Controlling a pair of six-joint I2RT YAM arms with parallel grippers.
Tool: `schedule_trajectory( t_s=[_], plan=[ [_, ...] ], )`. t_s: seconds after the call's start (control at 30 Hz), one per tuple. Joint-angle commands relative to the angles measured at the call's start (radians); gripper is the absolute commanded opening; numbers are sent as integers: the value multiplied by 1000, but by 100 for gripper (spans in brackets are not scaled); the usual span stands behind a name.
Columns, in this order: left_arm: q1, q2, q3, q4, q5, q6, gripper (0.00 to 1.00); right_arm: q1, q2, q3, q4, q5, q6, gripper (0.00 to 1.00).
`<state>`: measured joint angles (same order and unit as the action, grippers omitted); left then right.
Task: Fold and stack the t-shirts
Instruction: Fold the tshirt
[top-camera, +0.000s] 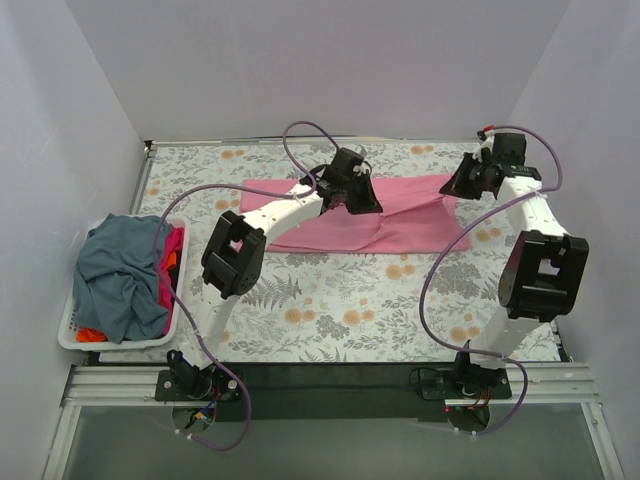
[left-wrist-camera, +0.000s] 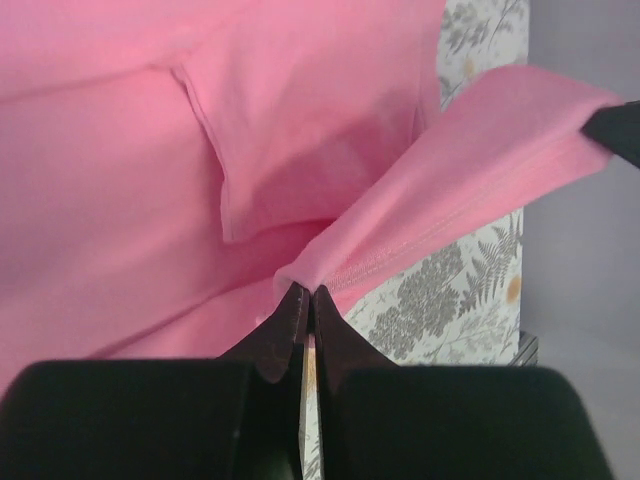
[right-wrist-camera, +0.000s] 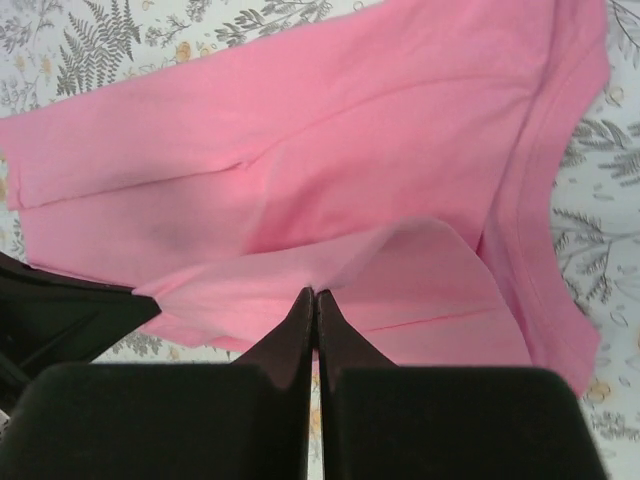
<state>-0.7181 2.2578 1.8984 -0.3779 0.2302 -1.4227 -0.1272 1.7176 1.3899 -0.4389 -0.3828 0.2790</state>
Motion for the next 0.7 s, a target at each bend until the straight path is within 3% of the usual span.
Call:
schedule_trajectory(
  t_s=[0.0, 0.67],
  plan=[
    [20, 35, 44, -1, 34, 33, 0, 18, 68, 102, 69, -25, -27, 1],
    [117, 186, 139, 131, 95, 74, 0, 23, 252, 138, 209, -1, 38, 2]
  ],
)
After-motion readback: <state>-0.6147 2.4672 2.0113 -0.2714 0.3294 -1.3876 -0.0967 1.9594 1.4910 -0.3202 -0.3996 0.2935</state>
